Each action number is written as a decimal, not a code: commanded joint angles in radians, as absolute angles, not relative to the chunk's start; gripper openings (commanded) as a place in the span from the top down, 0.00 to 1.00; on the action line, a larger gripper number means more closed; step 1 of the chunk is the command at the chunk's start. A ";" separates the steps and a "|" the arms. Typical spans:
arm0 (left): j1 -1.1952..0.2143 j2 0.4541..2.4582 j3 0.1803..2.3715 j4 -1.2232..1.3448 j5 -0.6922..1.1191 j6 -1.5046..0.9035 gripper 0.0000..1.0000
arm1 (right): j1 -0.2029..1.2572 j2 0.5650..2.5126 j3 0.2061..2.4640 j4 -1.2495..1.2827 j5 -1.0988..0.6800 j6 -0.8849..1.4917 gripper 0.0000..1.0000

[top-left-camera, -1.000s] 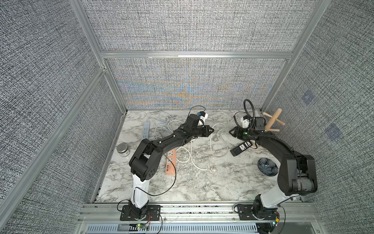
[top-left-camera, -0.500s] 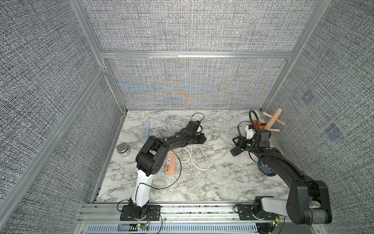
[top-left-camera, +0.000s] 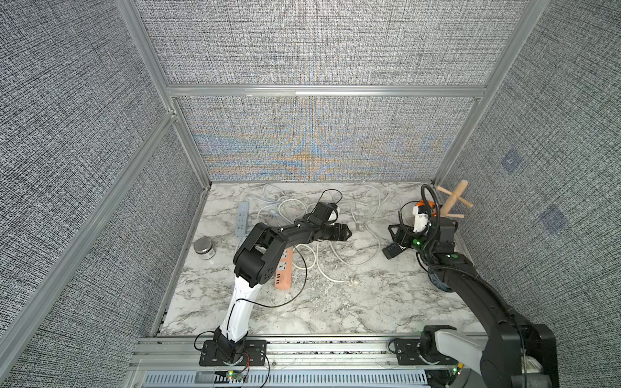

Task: Unwrap the cord wrapped around the power strip
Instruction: Adjust the power cord at the center of the board, then move the power strip to the center of the board.

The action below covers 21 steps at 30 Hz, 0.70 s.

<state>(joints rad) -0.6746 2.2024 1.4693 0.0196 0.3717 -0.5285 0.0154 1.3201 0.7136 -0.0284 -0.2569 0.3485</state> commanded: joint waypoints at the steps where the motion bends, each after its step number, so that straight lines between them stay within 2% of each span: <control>1: -0.675 2.189 1.460 -0.028 0.349 -0.514 0.01 | 0.017 1.350 0.754 -0.195 -0.073 0.405 0.30; 5: -0.676 2.163 1.458 -0.080 0.318 -0.466 0.01 | 0.017 1.328 0.710 -0.246 0.029 0.480 0.20; 12: -0.676 2.073 1.472 -0.084 0.358 -0.431 0.01 | 0.023 1.392 0.657 -0.199 0.010 0.570 0.03; 17: -0.676 2.005 1.494 -0.133 0.376 -0.384 0.01 | 0.036 1.462 0.678 -0.145 0.016 0.607 0.04; 21: -0.676 1.965 1.486 -0.153 0.380 -0.359 0.01 | 0.063 1.524 0.700 -0.122 0.021 0.621 0.09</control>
<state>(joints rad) -0.6765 1.9953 1.4872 -0.1093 0.3683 -0.4000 0.0498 1.4971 0.6823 -0.1799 0.0006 0.5861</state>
